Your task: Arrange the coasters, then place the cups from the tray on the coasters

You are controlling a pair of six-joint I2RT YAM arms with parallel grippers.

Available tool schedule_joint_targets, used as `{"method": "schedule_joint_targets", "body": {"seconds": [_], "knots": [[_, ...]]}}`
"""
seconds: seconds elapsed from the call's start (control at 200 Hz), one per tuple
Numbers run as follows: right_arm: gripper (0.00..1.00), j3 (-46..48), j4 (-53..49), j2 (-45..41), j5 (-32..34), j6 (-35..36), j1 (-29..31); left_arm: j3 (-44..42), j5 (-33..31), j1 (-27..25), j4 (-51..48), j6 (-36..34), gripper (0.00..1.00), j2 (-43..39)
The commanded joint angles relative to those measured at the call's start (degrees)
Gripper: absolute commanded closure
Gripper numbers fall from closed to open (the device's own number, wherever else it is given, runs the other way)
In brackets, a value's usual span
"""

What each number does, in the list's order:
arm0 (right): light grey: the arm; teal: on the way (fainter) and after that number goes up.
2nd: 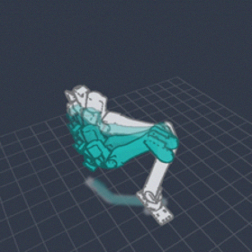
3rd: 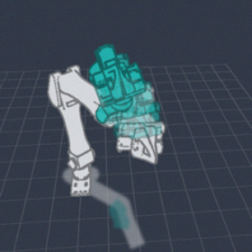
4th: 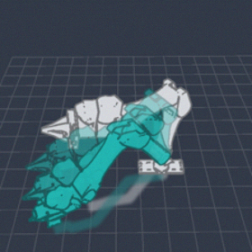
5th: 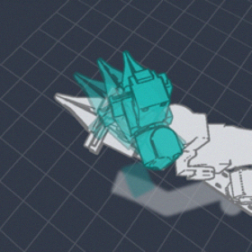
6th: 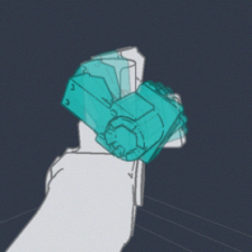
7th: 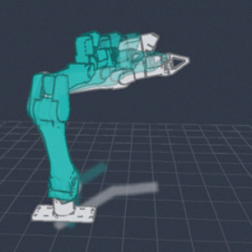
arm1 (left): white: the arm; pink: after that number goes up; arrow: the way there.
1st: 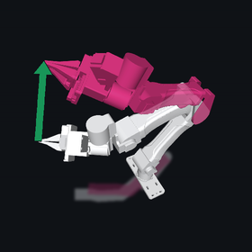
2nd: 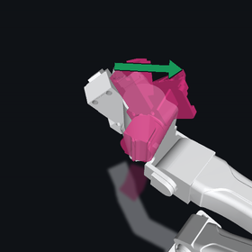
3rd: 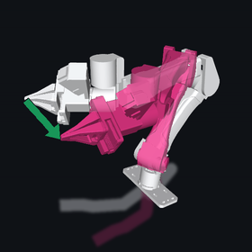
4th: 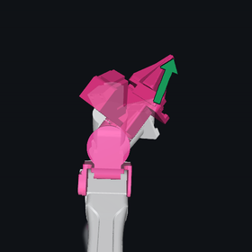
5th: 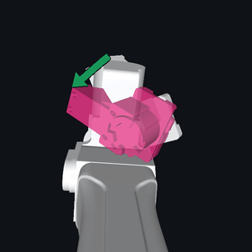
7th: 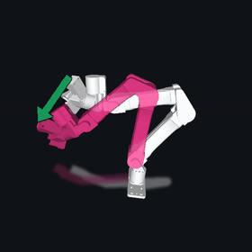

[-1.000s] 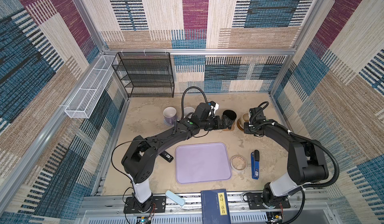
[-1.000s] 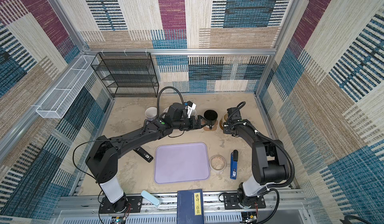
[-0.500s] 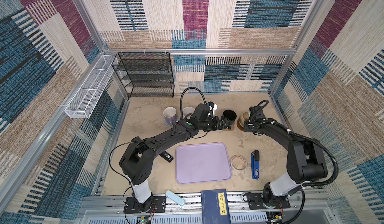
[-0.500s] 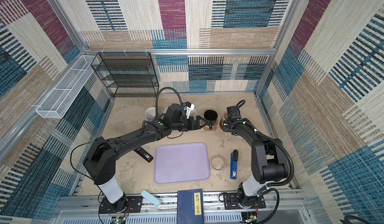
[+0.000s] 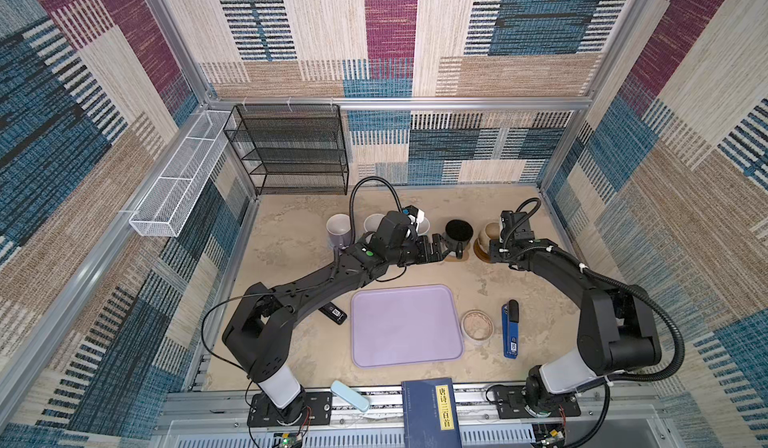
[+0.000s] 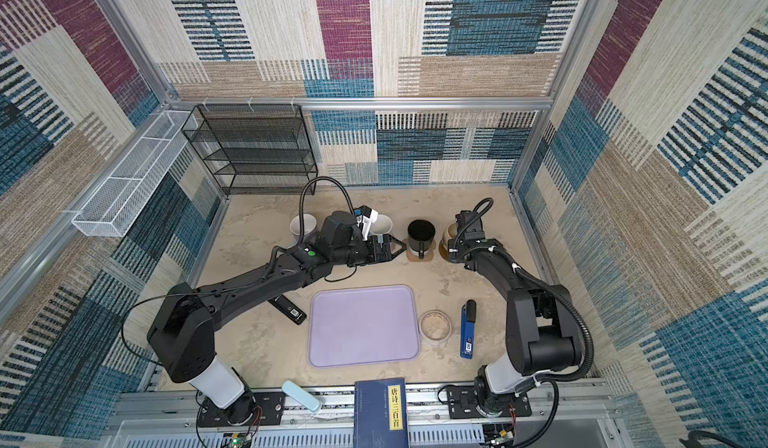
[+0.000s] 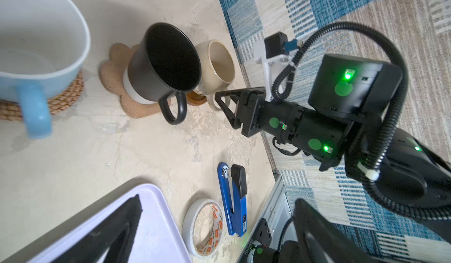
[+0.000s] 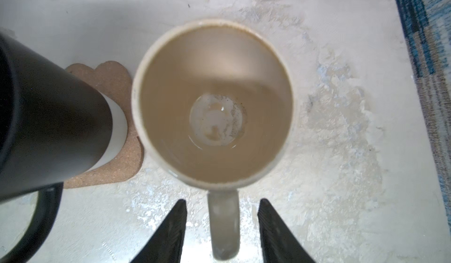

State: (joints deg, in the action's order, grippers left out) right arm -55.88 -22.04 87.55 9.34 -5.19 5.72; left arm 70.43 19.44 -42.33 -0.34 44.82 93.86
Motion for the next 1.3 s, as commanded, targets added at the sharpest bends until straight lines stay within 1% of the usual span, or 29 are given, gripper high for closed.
{"method": "schedule_joint_targets", "body": {"seconds": [0.0,0.11,0.225,0.23,0.235,0.24,0.245,0.26,0.295,0.306,0.316,0.336,0.411,0.491,0.526,0.586,0.616,0.666,0.731,0.746,0.836,0.902,0.947,0.987,1.072,1.087,1.117,1.222,1.297], "knots": [[0.51,0.25,2.07,-1.00,0.09,-0.83,0.00,-1.59,-2.45,0.72,-0.27,-1.24,0.00,-2.33],[0.51,0.51,0.52,-3.04,0.01,-2.10,0.05,-4.07,-3.00,1.73,-0.82,-1.79,0.00,-5.39],[0.49,4.55,3.67,-11.57,-2.35,-4.41,0.00,-6.92,-5.38,3.63,-3.88,-4.82,0.00,-10.66],[0.42,4.85,3.89,-12.08,-2.47,-4.49,0.00,-7.08,-5.60,3.73,-4.01,-5.13,0.00,-11.00],[0.30,5.05,4.09,-12.59,-2.52,-4.61,0.00,-7.21,-5.80,3.78,-4.21,-5.42,0.00,-11.17],[0.23,5.33,4.28,-13.02,-2.72,-4.72,0.00,-7.35,-5.98,3.85,-4.35,-5.65,0.00,-11.47],[0.20,5.60,4.55,-13.50,-2.78,-4.82,0.00,-7.52,-6.21,3.93,-4.56,-5.94,0.00,-11.84],[0.16,6.30,5.16,-14.97,-2.92,-5.11,0.00,-7.89,-6.82,4.19,-5.13,-6.69,0.00,-12.75],[0.14,7.86,6.47,-18.04,-2.94,-6.19,0.00,-8.84,-8.76,4.88,-6.95,-8.47,0.00,-14.95],[0.10,8.32,6.90,-18.93,-2.93,-6.40,0.00,-9.11,-9.32,5.06,-7.44,-8.99,0.00,-15.56],[0.03,8.79,7.27,-19.79,-2.91,-6.52,0.00,-9.44,-10.06,5.28,-7.93,-9.43,0.00,-16.21],[0.01,9.71,8.18,-21.22,-3.22,-6.56,0.01,-10.13,-11.43,5.68,-8.81,-10.39,0.00,-17.72],[0.00,12.92,12.61,-25.26,-5.45,-6.33,-0.01,-13.35,-18.11,7.35,-10.86,-14.02,0.00,-23.20],[0.00,17.41,19.85,-28.14,-13.61,-5.39,0.00,-19.33,-28.50,9.59,-9.27,-16.52,0.00,-29.65],[0.00,19.21,22.77,-29.22,-15.25,-5.42,0.00,-22.08,-32.28,11.00,-7.49,-17.72,0.00,-32.05],[0.01,22.13,25.93,-30.25,-12.33,-7.67,0.02,-25.27,-37.10,13.70,-5.79,-20.33,0.00,-34.68],[0.01,23.75,28.36,-30.66,-10.13,-7.60,-0.04,-26.00,-39.10,15.26,-6.24,-20.87,0.00,-35.49],[0.00,26.50,33.24,-31.20,-7.08,-4.91,0.00,-26.82,-40.56,17.61,-7.26,-22.30,0.00,-36.59],[0.00,29.97,38.83,-32.06,-3.73,-0.26,-0.07,-28.55,-41.53,19.65,-6.21,-26.95,0.00,-37.79],[0.00,30.62,40.15,-32.35,-3.21,0.71,-0.04,-29.15,-42.57,19.94,-5.45,-27.99,0.01,-38.03],[0.00,36.42,50.31,-33.29,-2.91,4.70,-0.57,-33.63,-47.20,21.95,-0.46,-33.15,0.02,-39.34],[0.00,40.90,60.01,-32.48,-3.38,8.26,-0.62,-36.75,-47.42,24.45,3.85,-36.36,0.02,-39.59],[0.00,42.59,64.62,-31.03,-2.13,9.49,-0.62,-38.53,-46.66,26.18,6.73,-38.03,0.03,-39.27],[0.00,42.95,66.59,-29.17,-1.01,9.96,-0.83,-39.72,-46.16,27.52,9.14,-39.02,0.03,-38.75],[0.00,41.57,67.50,-24.65,-0.84,12.27,-1.06,-42.06,-44.76,29.91,13.80,-41.21,0.05,-37.22],[0.00,41.55,68.01,-23.82,-0.82,12.47,-1.06,-42.40,-44.46,30.27,14.70,-41.52,0.02,-36.86],[0.00,41.71,69.55,-22.68,-0.87,12.65,-1.13,-43.20,-43.97,31.09,16.35,-42.07,0.01,-36.42],[0.00,43.63,75.13,-20.38,-3.66,11.47,-3.05,-47.05,-41.57,33.81,26.09,-45.71,0.01,-33.33],[0.00,44.03,78.19,-18.08,-5.61,10.15,-4.77,-48.06,-39.26,36.35,30.03,-45.65,0.02,-30.35]]}}
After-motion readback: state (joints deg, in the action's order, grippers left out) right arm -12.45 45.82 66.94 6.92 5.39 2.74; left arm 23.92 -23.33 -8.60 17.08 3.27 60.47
